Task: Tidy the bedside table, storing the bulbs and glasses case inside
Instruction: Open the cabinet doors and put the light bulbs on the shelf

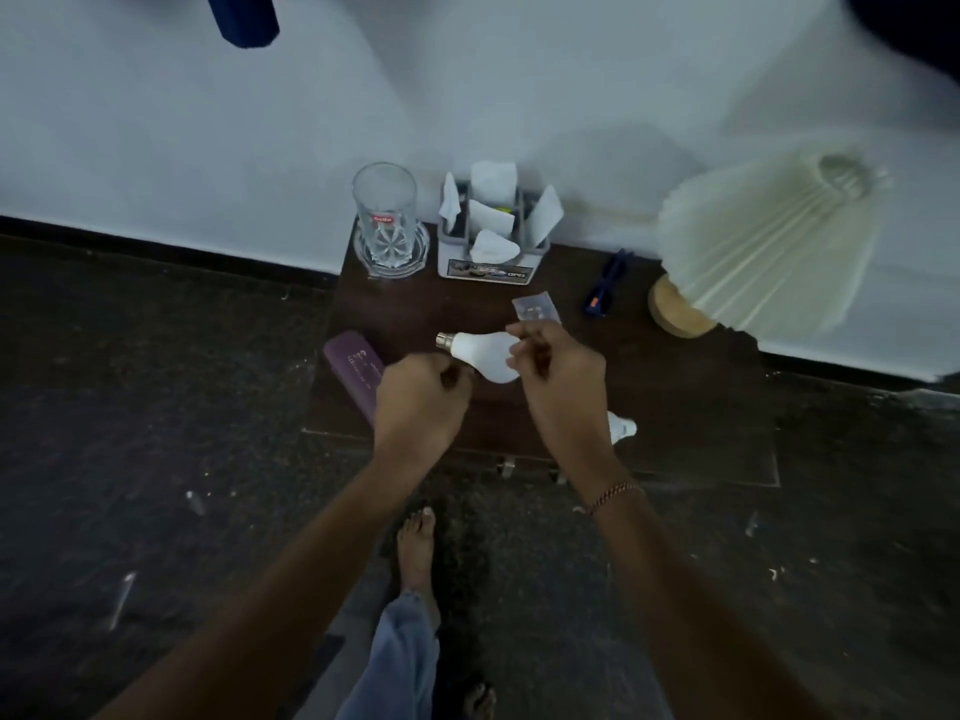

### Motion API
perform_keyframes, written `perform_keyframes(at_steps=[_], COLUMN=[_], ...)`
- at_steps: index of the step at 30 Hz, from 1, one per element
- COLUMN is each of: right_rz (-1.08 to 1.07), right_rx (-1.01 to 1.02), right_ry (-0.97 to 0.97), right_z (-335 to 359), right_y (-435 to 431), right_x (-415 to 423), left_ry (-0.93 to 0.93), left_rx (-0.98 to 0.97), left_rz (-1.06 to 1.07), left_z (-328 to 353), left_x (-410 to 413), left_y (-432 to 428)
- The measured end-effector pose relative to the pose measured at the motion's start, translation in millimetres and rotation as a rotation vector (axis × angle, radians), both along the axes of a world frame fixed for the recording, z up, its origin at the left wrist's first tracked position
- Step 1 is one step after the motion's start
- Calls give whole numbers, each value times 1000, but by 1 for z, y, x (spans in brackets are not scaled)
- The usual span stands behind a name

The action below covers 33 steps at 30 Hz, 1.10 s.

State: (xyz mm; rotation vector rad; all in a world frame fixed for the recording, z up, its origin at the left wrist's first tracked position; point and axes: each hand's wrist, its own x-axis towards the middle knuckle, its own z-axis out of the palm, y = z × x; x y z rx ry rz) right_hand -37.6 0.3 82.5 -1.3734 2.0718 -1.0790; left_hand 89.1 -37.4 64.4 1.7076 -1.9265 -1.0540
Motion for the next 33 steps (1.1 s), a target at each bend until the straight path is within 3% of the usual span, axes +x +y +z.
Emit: perform_keyframes(at_steps=[12,21,25,33], right_rz=[-151,-464,-605,-500], right_rx=[167,329,427,229], right_ry=[-150,-504,-668,-961], right_z=[-41,-129,-158,-176], right_y=[70,114,116,118], right_x=[-30,-41,-40,-27], left_ry=[5,-10,80,272], left_rx=[143,582,718,857], left_rz=[-25,-29,51,231], left_z=[-21,-116,-134,-152], left_x=[-24,-39,-51,-66], left_y=[53,83,83,86])
